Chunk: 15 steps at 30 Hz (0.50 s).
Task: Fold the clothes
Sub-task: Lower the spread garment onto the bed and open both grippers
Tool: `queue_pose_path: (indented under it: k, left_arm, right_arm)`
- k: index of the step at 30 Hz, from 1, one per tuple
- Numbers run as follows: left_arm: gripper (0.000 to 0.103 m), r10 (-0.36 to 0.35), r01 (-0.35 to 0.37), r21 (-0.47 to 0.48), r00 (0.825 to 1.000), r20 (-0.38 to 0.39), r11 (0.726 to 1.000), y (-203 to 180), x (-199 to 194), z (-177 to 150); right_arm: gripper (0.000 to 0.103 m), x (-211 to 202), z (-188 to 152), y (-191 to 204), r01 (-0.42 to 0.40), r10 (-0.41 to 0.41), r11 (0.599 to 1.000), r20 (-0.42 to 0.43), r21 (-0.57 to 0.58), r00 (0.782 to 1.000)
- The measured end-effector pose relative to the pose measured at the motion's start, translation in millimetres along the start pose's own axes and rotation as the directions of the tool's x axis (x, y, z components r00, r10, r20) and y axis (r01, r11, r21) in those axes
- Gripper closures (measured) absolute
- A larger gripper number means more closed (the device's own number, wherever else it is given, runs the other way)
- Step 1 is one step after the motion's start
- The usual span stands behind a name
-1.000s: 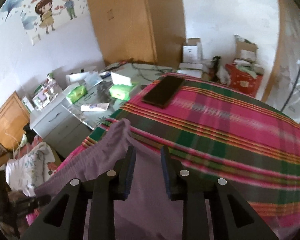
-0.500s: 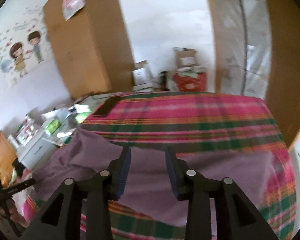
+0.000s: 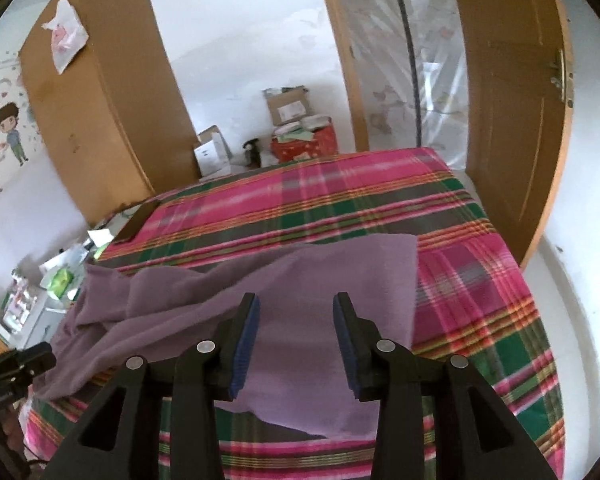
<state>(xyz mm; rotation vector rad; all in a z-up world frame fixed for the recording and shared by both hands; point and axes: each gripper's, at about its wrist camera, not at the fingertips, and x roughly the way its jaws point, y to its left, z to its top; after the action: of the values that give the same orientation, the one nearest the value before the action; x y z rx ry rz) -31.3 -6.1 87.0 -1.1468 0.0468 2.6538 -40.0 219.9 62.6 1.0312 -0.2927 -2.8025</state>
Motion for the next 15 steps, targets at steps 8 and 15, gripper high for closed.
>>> queue_pose_path:
  k: [8,15]
  left_arm:
    - [0.068,0.053,-0.053,0.187,0.999,0.003,0.981,-52.7,37.1,16.8]
    - [0.068,0.136,-0.138,0.325,0.990,0.029,0.936,-76.6,54.5,14.3]
  right_arm:
    - [0.063,4.6,0.6,-14.4,0.003,-0.003,1.000,-0.005,0.023,1.000]
    - [0.063,16.0,17.5,6.5,-0.024,0.024,0.995,-0.002,-0.096,1.000]
